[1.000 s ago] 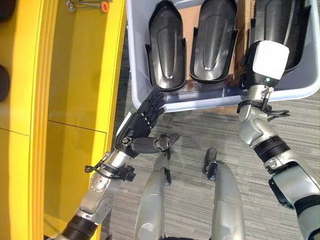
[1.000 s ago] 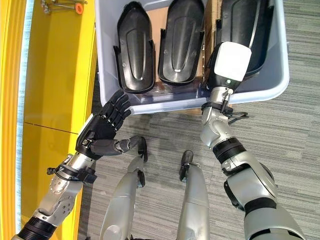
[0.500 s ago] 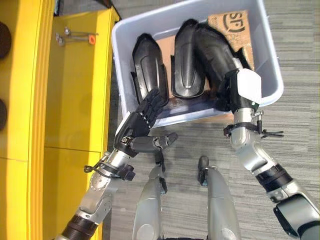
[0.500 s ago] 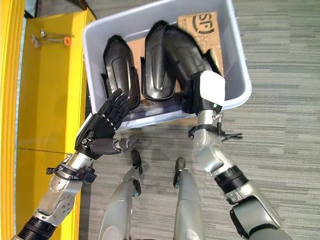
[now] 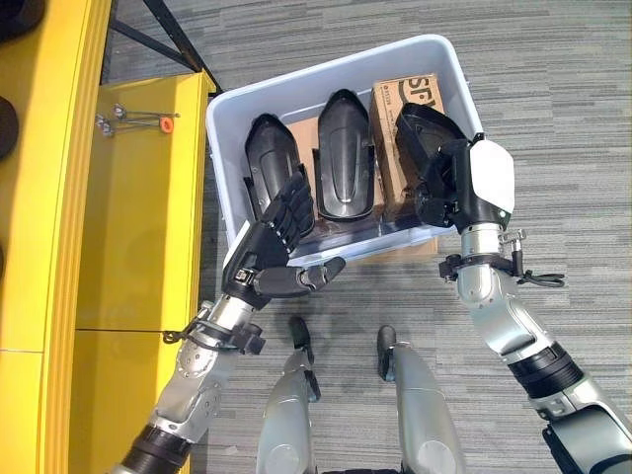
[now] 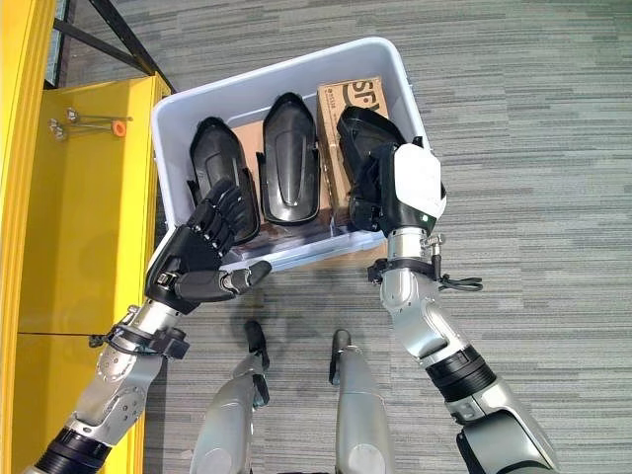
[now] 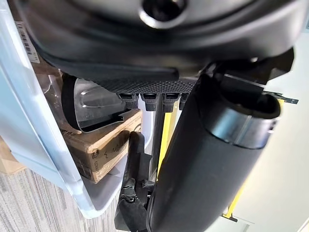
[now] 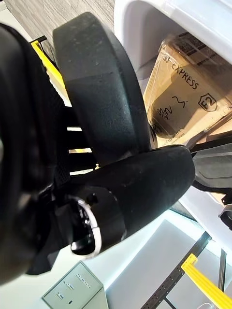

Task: Move parts from the plastic box to the shelf.

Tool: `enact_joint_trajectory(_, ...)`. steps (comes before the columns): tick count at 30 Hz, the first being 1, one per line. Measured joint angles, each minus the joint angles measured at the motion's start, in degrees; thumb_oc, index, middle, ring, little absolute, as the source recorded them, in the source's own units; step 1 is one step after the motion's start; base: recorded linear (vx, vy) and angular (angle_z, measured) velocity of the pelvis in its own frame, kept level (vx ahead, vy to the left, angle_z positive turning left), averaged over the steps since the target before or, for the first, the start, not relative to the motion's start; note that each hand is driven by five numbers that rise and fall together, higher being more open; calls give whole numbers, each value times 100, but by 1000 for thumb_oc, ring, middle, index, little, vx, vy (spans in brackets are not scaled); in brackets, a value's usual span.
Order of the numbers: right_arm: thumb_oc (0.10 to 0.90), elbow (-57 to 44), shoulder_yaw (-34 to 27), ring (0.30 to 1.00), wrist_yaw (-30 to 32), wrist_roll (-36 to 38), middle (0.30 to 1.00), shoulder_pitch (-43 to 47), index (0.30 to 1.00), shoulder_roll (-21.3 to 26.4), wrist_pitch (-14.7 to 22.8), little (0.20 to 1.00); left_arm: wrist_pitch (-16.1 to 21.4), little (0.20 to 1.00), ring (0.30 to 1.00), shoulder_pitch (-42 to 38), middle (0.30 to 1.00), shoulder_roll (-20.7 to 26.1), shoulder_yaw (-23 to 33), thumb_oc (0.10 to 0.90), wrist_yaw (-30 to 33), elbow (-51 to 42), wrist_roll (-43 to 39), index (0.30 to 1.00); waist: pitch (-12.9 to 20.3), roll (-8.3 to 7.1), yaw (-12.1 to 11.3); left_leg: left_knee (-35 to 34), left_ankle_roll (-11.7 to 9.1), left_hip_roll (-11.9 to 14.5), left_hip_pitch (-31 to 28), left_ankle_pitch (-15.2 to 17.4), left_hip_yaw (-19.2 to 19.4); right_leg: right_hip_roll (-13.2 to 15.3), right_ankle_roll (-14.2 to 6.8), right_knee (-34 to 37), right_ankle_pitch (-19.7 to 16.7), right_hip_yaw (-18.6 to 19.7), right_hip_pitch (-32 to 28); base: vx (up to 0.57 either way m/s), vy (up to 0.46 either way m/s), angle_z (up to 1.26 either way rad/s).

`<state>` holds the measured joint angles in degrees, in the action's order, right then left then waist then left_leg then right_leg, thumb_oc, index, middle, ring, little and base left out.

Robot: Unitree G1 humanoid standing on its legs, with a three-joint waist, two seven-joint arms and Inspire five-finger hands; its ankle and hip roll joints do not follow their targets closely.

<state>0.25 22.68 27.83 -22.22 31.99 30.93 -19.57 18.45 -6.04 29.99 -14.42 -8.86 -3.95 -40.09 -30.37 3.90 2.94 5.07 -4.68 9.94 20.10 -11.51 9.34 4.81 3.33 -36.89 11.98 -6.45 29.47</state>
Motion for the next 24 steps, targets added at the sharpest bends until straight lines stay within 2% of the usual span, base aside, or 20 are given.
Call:
enact_joint_trajectory(5,400,2,-11,300,0,0,300,0,300,-119,1,300,-87,1000,1000,-1,1000,-3,-4,900,73,6,0,1000,-1,20,-4,-39,8,-4,-4,-7,-5,-14,15,-12,11,-1,21,0,0,0)
enact_joint_trajectory(12,400,8,-20,300,-8,0,300,1,300,-141,44,300,-87,1000,1000,14,1000,-199,-6,900,85,19,-2,1000,-5,122,-13,-49,9,-4,-15,-9,-20,-12,43,-63,51,-17,29,0,0,0)
enact_joint_trajectory(21,400,7,-49,300,-183,5,300,1,300,-136,65,300,-90,1000,1000,47,1000,-200,-4,900,57,18,-5,1000,-1,153,-11,-51,12,-3,-42,-19,-30,-13,85,-134,84,-27,41,21,16,0)
enact_joint_trajectory(24,400,7,-49,300,-179,236,300,1,300,-141,157,300,-94,1000,1000,47,1000,-202,-9,900,57,18,-4,1000,2,161,-10,-56,12,-1,-85,-21,-27,5,85,-134,84,-24,7,23,60,0)
